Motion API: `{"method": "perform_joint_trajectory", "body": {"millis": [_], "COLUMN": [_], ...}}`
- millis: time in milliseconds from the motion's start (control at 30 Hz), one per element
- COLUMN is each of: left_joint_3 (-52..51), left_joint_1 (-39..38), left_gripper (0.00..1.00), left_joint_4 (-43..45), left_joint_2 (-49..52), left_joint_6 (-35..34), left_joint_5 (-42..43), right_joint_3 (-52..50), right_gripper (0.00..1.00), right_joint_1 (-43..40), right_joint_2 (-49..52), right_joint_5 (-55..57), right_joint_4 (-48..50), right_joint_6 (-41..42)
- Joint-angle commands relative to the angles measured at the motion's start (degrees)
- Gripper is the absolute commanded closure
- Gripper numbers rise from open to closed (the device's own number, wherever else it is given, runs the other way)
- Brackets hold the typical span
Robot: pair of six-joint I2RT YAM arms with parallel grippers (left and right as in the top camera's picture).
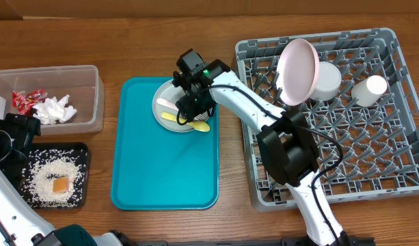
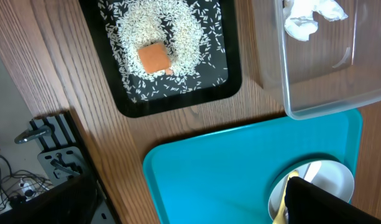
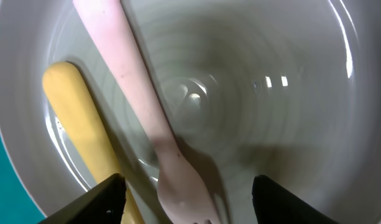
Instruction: Sort waste into correct bins and load items into the dishwasher rack
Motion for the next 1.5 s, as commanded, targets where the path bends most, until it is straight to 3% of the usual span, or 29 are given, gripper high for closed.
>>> {"method": "perform_joint_trajectory", "body": {"millis": [0,367,800,1233,1333,1467], "left_joint_3": [-0.3,-0.3,-0.3,-0.3,-0.3,-0.3], "left_joint_1": [0.2,0.2,0.2,0.2,0.2,0.2], "left_gripper": [0.00,0.00,0.00,0.00,0.00,0.00], "left_joint_4": [0.0,0.0,0.0,0.0,0.0,0.0], "left_joint_2": [0.1,0.1,0.1,0.1,0.1,0.1], "left_joint_6": [-0.8,-0.8,-0.8,-0.8,-0.8,-0.8], "left_joint_5": [-0.6,-0.6,-0.6,-0.6,-0.6,-0.6], "right_joint_3": [-0.6,-0.7,-0.7,-0.7,-0.7,-0.7], "right_gripper": [0.34,0.45,0.51,0.52,0.66,0.67], "right_joint_1": [-0.2,-0.2,0.8,3.0,2.9,3.0], "right_joint_2": [-0.9,-0.8,-0.7,-0.7,-0.5,-0.4], "right_joint_5": [0.5,0.7,5.6,5.6,5.6,5.6], "right_joint_4": [0.6,-0.3,-1.8,-1.3,-0.7,-1.2], "right_joint_6": [0.5,0.5,3.1,3.0,3.0,3.0]}}
